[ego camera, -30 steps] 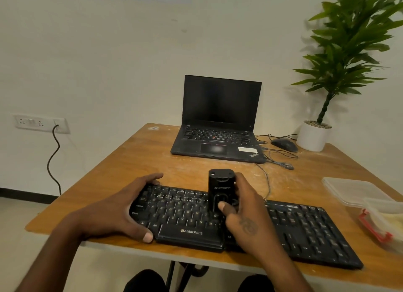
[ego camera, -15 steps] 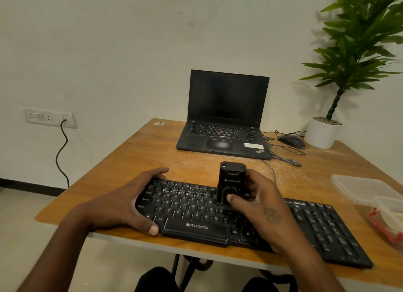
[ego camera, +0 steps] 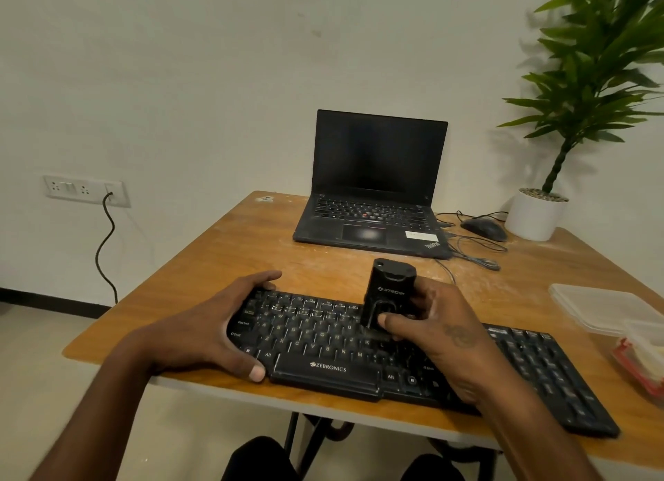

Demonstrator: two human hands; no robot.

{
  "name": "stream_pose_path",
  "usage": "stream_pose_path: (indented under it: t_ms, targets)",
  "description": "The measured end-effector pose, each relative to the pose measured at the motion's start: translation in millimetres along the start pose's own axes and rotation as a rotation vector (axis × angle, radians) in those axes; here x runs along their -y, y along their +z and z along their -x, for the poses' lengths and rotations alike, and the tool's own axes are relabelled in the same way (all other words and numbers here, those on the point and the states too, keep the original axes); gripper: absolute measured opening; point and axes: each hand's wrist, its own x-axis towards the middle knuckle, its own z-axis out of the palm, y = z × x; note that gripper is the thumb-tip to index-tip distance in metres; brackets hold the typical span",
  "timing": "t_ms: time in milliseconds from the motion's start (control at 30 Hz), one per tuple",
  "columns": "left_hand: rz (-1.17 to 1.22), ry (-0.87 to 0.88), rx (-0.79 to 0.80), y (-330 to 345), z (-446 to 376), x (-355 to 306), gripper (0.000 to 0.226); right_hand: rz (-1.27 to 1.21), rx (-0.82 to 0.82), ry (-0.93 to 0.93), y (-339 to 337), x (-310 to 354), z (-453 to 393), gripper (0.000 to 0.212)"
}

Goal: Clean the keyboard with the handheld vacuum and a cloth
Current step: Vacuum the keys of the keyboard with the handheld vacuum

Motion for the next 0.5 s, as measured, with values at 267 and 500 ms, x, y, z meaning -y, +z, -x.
stream_pose_path:
  t_ms: [267,500]
  targets:
    - [0.007,-0.001,0.009,0,1,1,0.125,0.062,0.066,-0.063,32,6,-15,0.047]
    - [-0.006,0.0,0.004,-1,-1,4,0.124,-0.086,0.001,0.024,8,1,-5,0.051]
